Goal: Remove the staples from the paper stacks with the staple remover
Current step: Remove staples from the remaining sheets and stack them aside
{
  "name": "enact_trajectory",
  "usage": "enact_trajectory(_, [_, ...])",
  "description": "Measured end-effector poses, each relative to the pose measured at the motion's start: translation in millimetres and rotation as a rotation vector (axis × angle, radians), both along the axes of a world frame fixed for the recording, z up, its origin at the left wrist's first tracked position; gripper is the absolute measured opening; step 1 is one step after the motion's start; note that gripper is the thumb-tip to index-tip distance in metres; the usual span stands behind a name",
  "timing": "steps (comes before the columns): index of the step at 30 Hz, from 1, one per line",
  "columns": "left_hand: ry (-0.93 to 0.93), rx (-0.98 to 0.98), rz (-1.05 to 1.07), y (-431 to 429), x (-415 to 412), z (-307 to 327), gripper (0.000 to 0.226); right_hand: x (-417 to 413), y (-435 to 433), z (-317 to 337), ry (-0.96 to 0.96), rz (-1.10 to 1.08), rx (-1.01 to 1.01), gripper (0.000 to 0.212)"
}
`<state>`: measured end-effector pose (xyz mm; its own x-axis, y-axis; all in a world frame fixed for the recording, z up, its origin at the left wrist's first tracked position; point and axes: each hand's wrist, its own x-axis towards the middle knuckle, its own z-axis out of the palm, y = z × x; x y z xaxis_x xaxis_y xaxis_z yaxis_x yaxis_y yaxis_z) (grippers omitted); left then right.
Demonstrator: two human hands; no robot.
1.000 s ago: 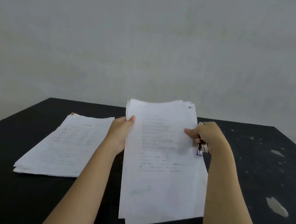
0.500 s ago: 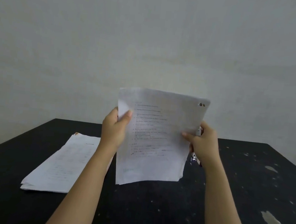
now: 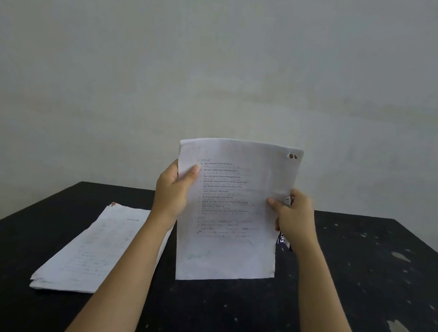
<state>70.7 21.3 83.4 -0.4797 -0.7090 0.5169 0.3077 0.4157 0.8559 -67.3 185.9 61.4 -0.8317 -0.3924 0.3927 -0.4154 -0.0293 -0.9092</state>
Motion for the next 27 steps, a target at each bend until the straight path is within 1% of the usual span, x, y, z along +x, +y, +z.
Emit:
enact_trajectory(2, [-0.010,-0.046,0.051,0.0,-3.7,7.6,0.016,-2.3,-2.5,4.9,0.024,-0.026,0.017,0.013])
enact_trajectory(5, [-0.021,-0.108,0.235,1.8,-15.3,22.9,0.011,-9.5,-7.3,26.8,0.085,-0.074,0.027,0.012])
enact_trajectory(6, [-0.020,-0.091,0.296,1.8,-20.8,26.4,0.011,-13.3,-9.9,35.6,0.090,-0.092,0.025,0.014])
enact_trajectory(8, [-0.057,-0.004,0.400,0.0,-32.1,23.5,0.012,-23.2,-18.0,47.9,0.040,-0.118,0.043,0.025])
enact_trajectory(9, [-0.098,0.060,0.430,-0.4,-36.8,17.1,0.012,-27.5,-21.6,51.5,0.005,-0.141,0.098,0.028])
enact_trajectory(10, [-0.150,0.132,0.449,-1.1,-41.1,4.4,0.012,-31.9,-26.9,50.8,-0.046,-0.177,0.181,0.026])
enact_trajectory(11, [-0.195,0.207,0.456,-1.4,-44.9,-10.8,0.013,-34.8,-30.2,49.8,-0.095,-0.223,0.247,0.020])
enact_trajectory(12, [-0.235,0.286,0.450,-0.6,-47.1,-30.1,0.016,-36.1,-32.7,44.1,-0.201,-0.226,0.227,0.014])
enact_trajectory(13, [-0.270,0.352,0.437,1.2,-47.8,-49.1,0.020,-35.2,-33.5,38.5,-0.340,-0.194,0.167,0.012])
enact_trajectory(15, [-0.336,0.416,0.418,5.6,-49.2,-86.6,0.022,-33.8,-34.5,20.7,-0.634,-0.061,0.057,0.010])
enact_trajectory(17, [-0.361,0.450,0.405,9.2,-48.6,-113.9,0.020,-32.4,-36.2,-0.5,-0.854,0.073,-0.076,0.017])
enact_trajectory(19, [-0.365,0.460,0.392,10.9,-46.4,-129.5,0.018,-30.2,-39.7,-20.6,-1.062,0.200,-0.271,0.018])
enact_trajectory(20, [-0.363,0.469,0.386,11.1,-45.7,-134.2,0.016,-30.1,-43.8,-31.0,-1.150,0.234,-0.343,0.024])
enact_trajectory(21, [-0.346,0.481,0.373,11.3,-45.1,-136.6,0.014,-29.5,-47.2,-39.1,-1.214,0.259,-0.381,0.029])
enact_trajectory(23, [-0.300,0.505,0.328,11.1,-45.2,-137.4,0.012,-26.9,-53.9,-49.6,-1.307,0.260,-0.402,0.027])
enact_trajectory(25, [-0.280,0.492,0.290,11.9,-44.6,-135.3,0.015,-21.7,-59.7,-53.6,-1.326,0.234,-0.418,0.019])
enact_trajectory(27, [-0.271,0.492,0.276,9.8,-45.0,-136.7,0.015,-18.0,-69.6,-55.5,-1.305,0.225,-0.461,0.016])
